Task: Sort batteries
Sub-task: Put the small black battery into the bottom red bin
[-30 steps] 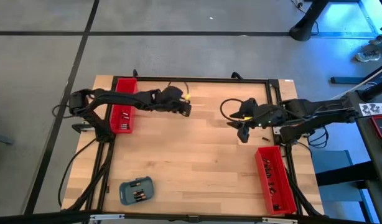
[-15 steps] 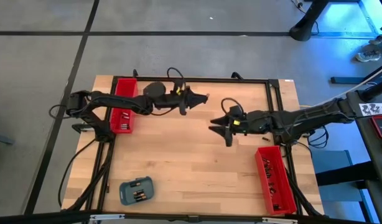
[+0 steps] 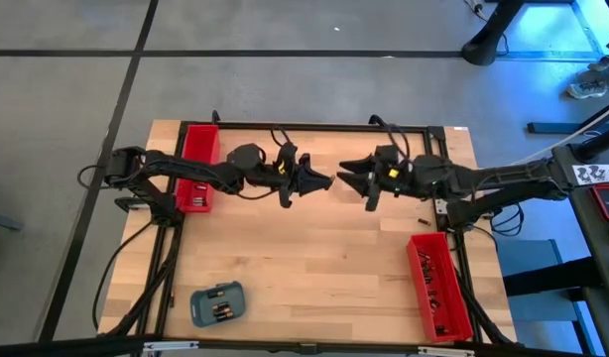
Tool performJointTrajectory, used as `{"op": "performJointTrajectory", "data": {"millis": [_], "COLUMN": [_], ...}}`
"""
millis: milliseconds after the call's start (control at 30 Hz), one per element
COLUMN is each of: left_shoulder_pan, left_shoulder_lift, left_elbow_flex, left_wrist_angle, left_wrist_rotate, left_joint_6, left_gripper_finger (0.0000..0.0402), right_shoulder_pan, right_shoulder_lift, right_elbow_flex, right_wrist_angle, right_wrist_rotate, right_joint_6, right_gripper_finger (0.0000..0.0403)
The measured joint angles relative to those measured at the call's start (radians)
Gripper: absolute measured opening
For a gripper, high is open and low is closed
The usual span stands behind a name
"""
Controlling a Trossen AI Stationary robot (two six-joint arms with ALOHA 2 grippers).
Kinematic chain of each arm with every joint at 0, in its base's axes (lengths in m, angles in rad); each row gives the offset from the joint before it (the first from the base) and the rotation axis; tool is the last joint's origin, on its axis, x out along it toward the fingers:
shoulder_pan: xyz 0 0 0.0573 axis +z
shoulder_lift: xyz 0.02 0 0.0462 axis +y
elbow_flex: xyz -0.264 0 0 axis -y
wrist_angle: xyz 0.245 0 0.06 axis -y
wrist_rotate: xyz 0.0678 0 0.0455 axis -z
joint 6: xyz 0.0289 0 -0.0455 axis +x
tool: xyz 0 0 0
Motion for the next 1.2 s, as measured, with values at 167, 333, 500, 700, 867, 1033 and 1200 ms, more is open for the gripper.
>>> {"op": "performJointTrajectory", "data": {"millis": [167,333,500,700,867,1033,1200], "left_shoulder_pan": [-0.005,-0.003,-0.003,-0.003,-0.004,-0.005,-0.004], "left_shoulder_lift": [0.0,0.0,0.0,0.0,0.0,0.001,0.001], "left_elbow_flex": [0.0,0.0,0.0,0.0,0.0,-0.002,-0.002], "left_wrist_angle": [0.002,0.002,0.002,-0.002,-0.002,-0.013,-0.022], "left_wrist_rotate": [-0.001,-0.001,0.003,0.004,0.009,0.012,-0.013], "left_joint_6": [0.0,-0.001,-0.005,-0.016,-0.025,-0.028,-0.031], "left_gripper_finger": [0.0018,0.0016,0.0021,0.0019,0.0025,0.0027,0.0028], "right_shoulder_pan": [-0.037,-0.046,-0.043,-0.045,-0.046,-0.045,-0.045], "right_shoulder_lift": [0.001,0.05,0.091,0.107,0.107,0.104,0.095], "right_elbow_flex": [0.017,0.018,0.018,0.018,0.018,0.019,0.036], "right_wrist_angle": [0.012,0.063,0.169,0.179,0.161,0.103,0.058], "right_wrist_rotate": [-0.12,-0.208,-0.295,-0.297,-0.317,-0.325,-0.302], "right_joint_6": [0.002,0.073,0.082,0.107,0.103,0.099,0.098], "right_gripper_finger": [0.0179,0.0179,0.0179,0.0143,0.0064,0.0025,0.003]}}
